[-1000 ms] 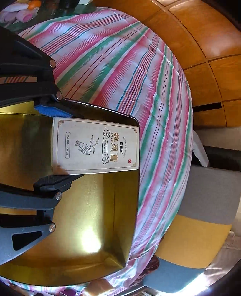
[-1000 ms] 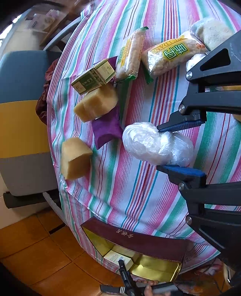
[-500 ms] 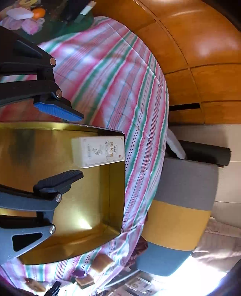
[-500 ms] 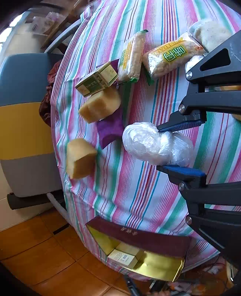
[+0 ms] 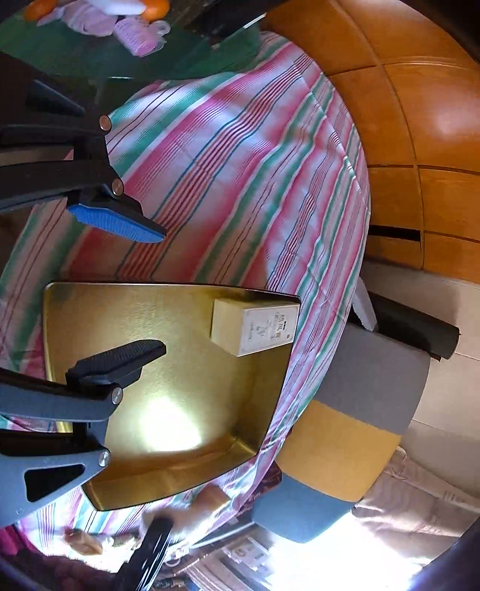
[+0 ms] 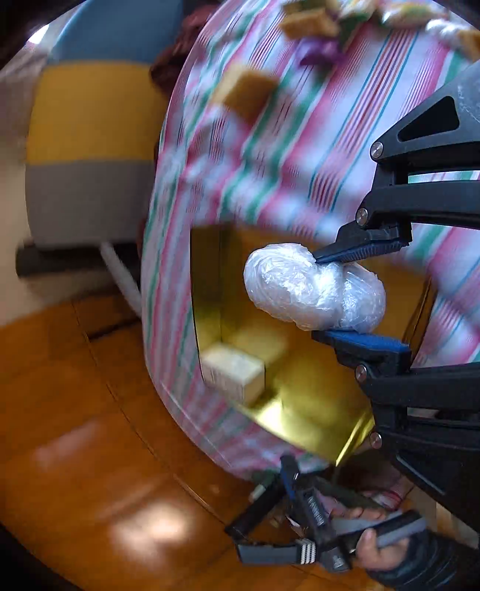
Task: Organize objects
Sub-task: 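Lower the white box into the gold tray and open the left gripper, then lower the wrapped cotton balls into the gold tray and open the right gripper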
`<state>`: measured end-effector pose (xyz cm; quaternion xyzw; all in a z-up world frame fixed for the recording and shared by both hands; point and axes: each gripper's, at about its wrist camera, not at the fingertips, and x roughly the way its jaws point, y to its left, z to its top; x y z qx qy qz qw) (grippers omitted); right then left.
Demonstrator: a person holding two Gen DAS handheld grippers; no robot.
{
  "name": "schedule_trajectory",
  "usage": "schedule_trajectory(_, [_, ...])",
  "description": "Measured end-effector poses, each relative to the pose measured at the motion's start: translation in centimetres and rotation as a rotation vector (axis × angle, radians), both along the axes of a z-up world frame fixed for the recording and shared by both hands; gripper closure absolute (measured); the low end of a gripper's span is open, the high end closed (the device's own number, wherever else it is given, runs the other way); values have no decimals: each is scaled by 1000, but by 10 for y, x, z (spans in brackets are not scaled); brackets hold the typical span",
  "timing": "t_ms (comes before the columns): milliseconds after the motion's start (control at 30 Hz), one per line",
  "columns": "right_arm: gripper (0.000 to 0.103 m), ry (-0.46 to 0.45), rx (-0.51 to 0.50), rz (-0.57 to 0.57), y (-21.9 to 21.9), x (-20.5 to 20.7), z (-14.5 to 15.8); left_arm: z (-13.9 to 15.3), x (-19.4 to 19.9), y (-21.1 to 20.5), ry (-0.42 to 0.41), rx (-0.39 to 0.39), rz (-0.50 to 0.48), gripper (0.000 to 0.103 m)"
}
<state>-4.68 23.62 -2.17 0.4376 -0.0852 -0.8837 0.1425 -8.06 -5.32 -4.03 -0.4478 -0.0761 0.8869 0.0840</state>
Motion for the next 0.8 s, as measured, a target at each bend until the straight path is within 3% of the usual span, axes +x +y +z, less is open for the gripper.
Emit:
schedule_trajectory(300, [67, -145, -60, 121, -101, -71, -37, -1, 9, -23, 21, 46, 52, 48])
schedule_trajectory(400, [61, -180, -87, 142, -128, -93, -50, -3, 8, -28, 18, 56, 70, 48])
schedule_trajectory(467, [55, -185, -100, 146, -138, -99, -54, -4, 8, -30, 15, 58, 78, 48])
schedule_trajectory(667, [53, -175, -82, 160, -145, -94, -54, -8, 9, -29, 13, 56, 71, 49])
schedule_trajectory(800, [43, -142, -48, 152, -135, -80, -47, -7, 12, -23, 16, 48, 61, 49])
